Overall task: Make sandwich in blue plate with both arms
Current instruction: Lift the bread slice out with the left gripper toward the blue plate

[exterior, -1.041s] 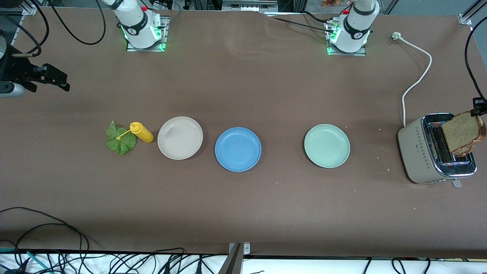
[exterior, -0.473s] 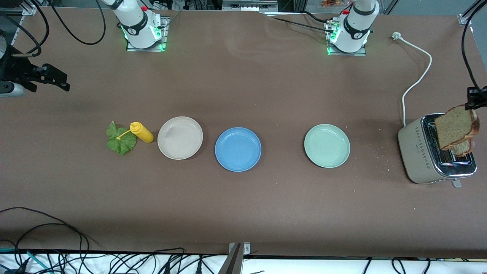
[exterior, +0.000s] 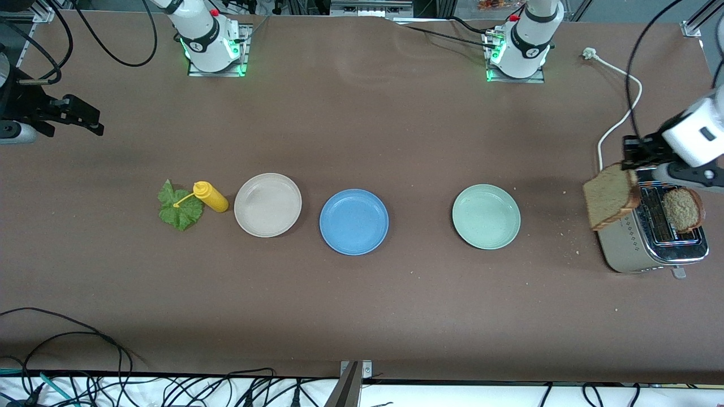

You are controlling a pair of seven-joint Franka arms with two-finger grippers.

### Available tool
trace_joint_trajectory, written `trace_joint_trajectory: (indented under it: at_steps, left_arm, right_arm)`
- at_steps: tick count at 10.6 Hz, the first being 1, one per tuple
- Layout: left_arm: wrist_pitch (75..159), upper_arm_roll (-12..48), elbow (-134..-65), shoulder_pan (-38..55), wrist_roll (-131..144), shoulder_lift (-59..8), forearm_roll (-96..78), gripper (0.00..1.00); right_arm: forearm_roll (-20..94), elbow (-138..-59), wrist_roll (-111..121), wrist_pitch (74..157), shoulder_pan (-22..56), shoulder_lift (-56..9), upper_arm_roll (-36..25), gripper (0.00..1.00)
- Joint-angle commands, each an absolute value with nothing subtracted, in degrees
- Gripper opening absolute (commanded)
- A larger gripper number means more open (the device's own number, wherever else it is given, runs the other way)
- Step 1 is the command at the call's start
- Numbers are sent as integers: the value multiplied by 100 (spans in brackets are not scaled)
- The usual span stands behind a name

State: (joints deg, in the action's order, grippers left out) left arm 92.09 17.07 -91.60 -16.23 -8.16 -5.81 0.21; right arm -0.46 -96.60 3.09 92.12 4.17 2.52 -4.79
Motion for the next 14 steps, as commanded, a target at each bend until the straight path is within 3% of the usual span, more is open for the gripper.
trace_joint_trajectory:
  at_steps: [1,9,12,14]
  left_arm:
    - [9289,1696,-9184,-1039,42,-860,-823,0]
    - [11545,1696,-9334,946,519,-2468,-3143,0]
    - [12539,1670,-9194,1563,536,-3100,-3357,0]
    - [12674,1670,-8888,1730,492,-3619,-3881,0]
  right_arm:
    - [18,-9519,352,9123,422,202,-501,100]
    - [26,-9519,352,9123,422,202,-501,100]
    - [18,-9519,352,9123,422,202,-501,100]
    - [18,-9519,352,9123,431,202,-501,100]
